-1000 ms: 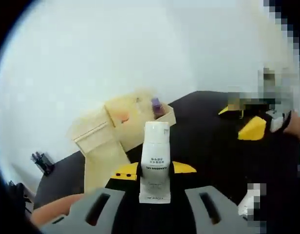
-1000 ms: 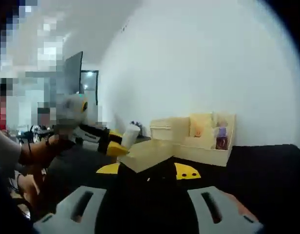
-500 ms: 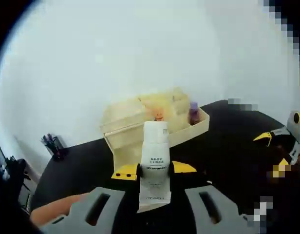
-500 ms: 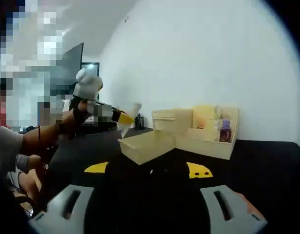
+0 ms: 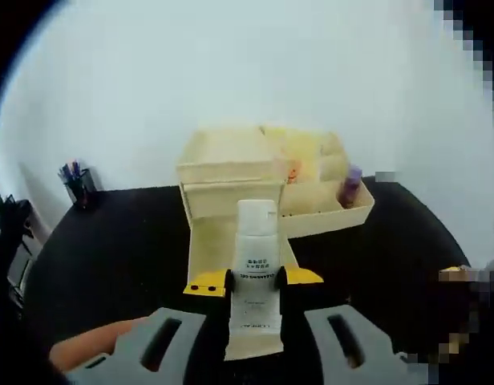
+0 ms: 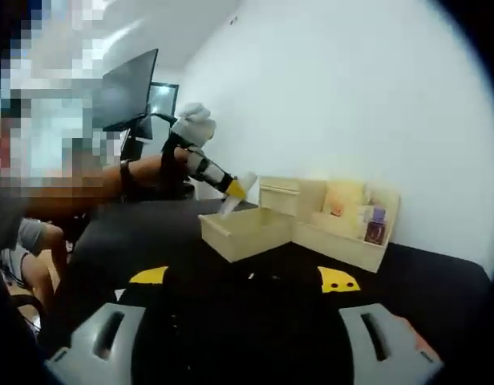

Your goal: Open the drawer, pick up the cosmetic bottles from the table one by one, place them into the drawer, release the gripper, close the drawer, and move the gripper away

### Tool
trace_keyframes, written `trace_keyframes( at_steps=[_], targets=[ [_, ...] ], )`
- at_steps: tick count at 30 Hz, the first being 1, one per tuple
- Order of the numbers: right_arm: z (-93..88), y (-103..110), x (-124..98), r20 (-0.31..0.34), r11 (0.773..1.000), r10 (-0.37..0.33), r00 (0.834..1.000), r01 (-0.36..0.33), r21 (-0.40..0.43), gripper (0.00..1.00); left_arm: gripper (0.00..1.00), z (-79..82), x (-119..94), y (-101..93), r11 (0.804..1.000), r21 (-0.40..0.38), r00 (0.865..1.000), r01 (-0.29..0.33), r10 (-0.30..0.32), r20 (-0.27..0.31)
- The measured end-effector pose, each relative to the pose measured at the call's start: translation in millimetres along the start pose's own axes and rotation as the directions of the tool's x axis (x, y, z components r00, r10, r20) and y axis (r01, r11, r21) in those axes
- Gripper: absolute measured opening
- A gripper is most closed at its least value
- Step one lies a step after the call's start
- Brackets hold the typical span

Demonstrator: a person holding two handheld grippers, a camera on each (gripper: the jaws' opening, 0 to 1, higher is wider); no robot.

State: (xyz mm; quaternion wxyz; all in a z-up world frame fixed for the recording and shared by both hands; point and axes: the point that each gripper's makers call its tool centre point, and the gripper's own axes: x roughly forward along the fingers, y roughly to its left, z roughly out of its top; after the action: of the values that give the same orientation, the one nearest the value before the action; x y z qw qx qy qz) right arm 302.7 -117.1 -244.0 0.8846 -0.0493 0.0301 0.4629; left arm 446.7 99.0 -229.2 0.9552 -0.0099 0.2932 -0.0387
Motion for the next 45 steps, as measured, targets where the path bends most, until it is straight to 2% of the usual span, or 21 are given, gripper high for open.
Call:
trace_keyframes(
  at_steps=[7,14,19,27,31,45],
  targets=[
    [2.3,1.4,0.2,0.003,1.0,0.007,1.0,-0.007,-0.009,0.65,0.19,-6.4,16.7,4.8,0.999,0.008,0.998,-0.044,0.044,-0.037],
    [3.7,3.3,1.3,0.001,1.0,0.017,1.0,-0.017,-0.016,0.65,0.19,-23.4,25.7,9.9,0.997,0.002,0.994,-0.077,0.077,-0.072],
    [4.4,2.6,2.7,-0.003,1.0,0.021,1.0,-0.021,-0.02,0.65,0.19,-34.6,31.7,11.5,0.997,-0.019,0.993,-0.079,0.077,-0.095],
    [5.9,-2.0,3.6,-0.006,1.0,0.019,1.0,-0.019,-0.018,0.64,0.19,-50.9,39.8,15.2,0.993,0.022,0.984,-0.119,0.121,-0.13],
    [6.7,-3.9,3.8,-0.009,1.0,0.021,1.0,-0.021,-0.019,0.64,0.19,-54.6,45.5,19.1,0.99,0.036,0.979,-0.135,0.139,-0.146],
    [6.8,2.6,2.7,-0.01,0.999,0.027,1.0,-0.027,-0.024,0.64,0.19,-66.0,56.7,21.2,0.99,0.021,0.973,-0.143,0.144,-0.18]
  ],
)
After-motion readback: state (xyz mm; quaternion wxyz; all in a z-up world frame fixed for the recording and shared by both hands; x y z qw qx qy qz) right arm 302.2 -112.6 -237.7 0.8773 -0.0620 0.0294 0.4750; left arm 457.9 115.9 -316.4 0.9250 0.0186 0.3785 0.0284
